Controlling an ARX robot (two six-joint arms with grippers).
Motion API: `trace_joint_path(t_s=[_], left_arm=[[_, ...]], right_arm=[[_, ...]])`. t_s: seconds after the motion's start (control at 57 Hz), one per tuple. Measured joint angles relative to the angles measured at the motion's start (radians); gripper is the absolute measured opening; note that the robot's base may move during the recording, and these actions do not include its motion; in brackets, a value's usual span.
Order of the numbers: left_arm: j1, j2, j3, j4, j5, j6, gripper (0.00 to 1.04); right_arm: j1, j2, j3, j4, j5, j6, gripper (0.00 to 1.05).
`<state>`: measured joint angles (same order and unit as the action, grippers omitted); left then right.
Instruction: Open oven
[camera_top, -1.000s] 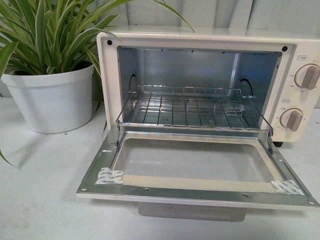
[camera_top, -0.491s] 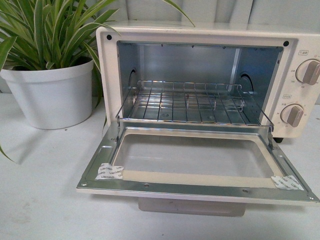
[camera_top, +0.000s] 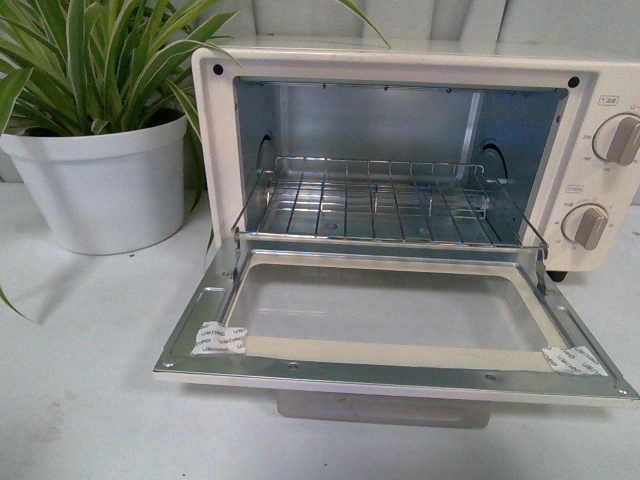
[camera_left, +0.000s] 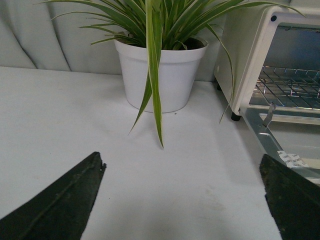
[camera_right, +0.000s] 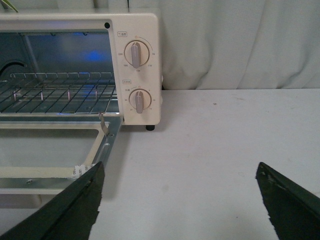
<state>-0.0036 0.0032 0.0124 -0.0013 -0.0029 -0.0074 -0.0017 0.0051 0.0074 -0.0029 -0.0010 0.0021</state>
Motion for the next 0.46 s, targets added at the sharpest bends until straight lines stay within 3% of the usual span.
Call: trace_joint_path(t_s=[0.053, 0.456], left_arm=[[0.0, 0.0, 0.0, 0.0, 0.0, 0.002, 0.99], [0.0, 0.0, 0.0, 0.0, 0.0, 0.002, 0.98]], right_arm=[[0.0, 0.0, 0.0, 0.0, 0.0, 0.001, 0.97], [0.0, 0.0, 0.0, 0.0, 0.0, 0.0, 0.95]])
